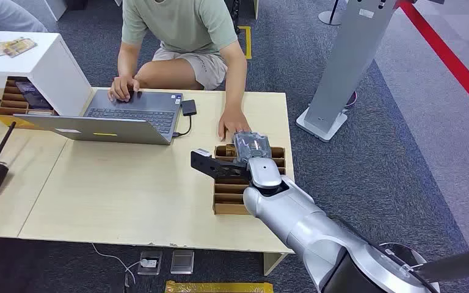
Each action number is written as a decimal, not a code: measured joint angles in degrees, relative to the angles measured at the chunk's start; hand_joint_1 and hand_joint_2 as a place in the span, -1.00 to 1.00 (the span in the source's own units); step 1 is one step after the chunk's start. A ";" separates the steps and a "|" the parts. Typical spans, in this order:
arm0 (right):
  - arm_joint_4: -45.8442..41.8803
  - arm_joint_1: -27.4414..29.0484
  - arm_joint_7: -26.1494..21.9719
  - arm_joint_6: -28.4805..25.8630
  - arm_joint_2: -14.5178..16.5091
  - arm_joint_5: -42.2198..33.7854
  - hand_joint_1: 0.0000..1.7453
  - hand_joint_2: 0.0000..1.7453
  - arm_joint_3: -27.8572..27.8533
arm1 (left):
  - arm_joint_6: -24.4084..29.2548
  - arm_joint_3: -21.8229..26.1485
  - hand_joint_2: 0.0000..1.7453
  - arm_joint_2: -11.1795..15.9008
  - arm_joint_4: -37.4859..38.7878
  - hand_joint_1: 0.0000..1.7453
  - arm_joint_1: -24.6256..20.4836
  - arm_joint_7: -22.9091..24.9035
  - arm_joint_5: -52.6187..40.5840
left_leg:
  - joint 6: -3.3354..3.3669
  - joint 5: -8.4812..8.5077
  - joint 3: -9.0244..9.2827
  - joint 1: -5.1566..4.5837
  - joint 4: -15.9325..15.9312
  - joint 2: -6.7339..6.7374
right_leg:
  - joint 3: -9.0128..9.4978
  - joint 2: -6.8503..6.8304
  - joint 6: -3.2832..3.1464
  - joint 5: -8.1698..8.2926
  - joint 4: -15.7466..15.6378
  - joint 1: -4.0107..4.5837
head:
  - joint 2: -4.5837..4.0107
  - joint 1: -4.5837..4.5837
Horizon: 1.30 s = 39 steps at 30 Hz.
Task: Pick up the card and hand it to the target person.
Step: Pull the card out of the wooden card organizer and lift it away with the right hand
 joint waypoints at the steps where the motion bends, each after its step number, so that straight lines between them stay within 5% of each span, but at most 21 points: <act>1: 0.03 0.00 -0.06 -0.03 0.00 0.05 -0.07 1.00 0.00 | 0.01 -0.01 -1.00 0.01 0.00 -1.00 0.00 -0.01 0.00 | 0.00 0.00 0.00 0.00 0.00 0.00 | 0.00 0.00 0.00 0.00 0.00 0.00 | 0.00 0.00; 7: 0.27 0.01 -0.39 -0.43 0.00 0.84 0.04 1.00 0.00 | 0.29 0.00 -1.00 0.04 0.00 -1.00 0.01 -0.07 0.00 | 0.00 0.00 0.00 0.00 0.00 0.00 | 0.00 0.00 0.00 0.00 0.00 0.00 | -0.02 0.00; 11: 0.42 0.01 -0.58 -1.02 0.00 1.44 0.49 1.00 0.00 | 0.52 -0.01 -1.00 0.04 0.01 -1.00 0.03 -0.15 0.00 | 0.00 0.00 -0.01 0.00 0.00 0.00 | 0.00 0.00 0.00 0.00 0.00 0.00 | -0.02 0.00; 30: 0.46 0.06 -0.87 -3.35 0.00 2.34 0.59 1.00 0.00 | 1.85 -0.01 -1.00 0.10 0.01 -1.00 0.14 -0.46 -0.20 | 0.00 0.00 0.00 0.00 0.00 0.00 | 0.01 0.00 0.00 0.00 0.00 0.00 | -0.02 0.00; 35: 0.47 0.05 -1.54 -4.39 0.00 2.63 0.72 1.00 0.00 | 2.60 0.00 -1.00 0.15 0.01 -1.00 0.16 -0.46 -0.23 | 0.00 0.00 0.01 0.00 0.00 0.00 | 0.01 0.00 0.00 0.00 0.00 0.00 | -0.02 0.00; 39: 0.47 -0.02 -2.59 -5.73 0.00 3.02 1.00 1.00 -0.01 | 3.19 0.00 -1.00 0.19 0.01 -1.00 0.17 -0.45 -0.20 | 0.01 0.01 0.00 0.00 0.00 0.00 | 0.01 0.00 0.00 0.00 0.00 0.00 | -0.02 0.00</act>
